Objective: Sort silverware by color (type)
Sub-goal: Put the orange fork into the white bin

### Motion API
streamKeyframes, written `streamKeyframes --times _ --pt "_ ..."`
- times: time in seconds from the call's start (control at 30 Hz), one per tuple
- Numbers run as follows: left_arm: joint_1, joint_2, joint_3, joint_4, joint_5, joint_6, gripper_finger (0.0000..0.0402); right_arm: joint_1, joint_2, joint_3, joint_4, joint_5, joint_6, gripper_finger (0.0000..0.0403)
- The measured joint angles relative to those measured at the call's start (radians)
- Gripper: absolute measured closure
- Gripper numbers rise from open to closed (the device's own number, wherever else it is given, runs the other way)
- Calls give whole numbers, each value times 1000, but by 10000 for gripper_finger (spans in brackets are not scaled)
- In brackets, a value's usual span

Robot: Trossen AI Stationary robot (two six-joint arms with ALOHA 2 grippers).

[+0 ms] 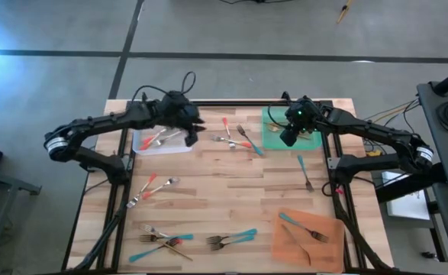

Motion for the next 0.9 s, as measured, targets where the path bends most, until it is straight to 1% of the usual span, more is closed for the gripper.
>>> streamKeyframes --times 0.13,0.2,0.33,0.43,0.5,0.6,0.67,0.73,0.83,0.9 --pt "-78 81 0 123 1 54 288 0 0 -2 2 0 -8 250" --pt "-103 139 -1 137 2 66 288 0 0 -3 2 0 -8 250" --pt "-125 257 1 197 1 67 290 0 0 -5 2 0 -15 250" --pt "-123 339 47 192 -2 74 297 0 0 -5 2 0 -19 250" --pt "-119 388 86 166 -4 102 303 0 0 -5 2 0 -20 250" --pt "-115 461 154 113 -45 159 314 0 0 -5 2 0 -21 250" --pt "-113 511 207 51 -78 197 319 0 0 -5 2 0 -21 250" --pt "-108 560 267 -50 -103 233 323 0 0 -5 2 0 -22 250" --pt "-96 628 362 -176 -106 266 325 0 0 -5 1 0 -22 250" --pt "-91 661 412 -226 -106 268 325 0 0 -5 1 0 -22 250"
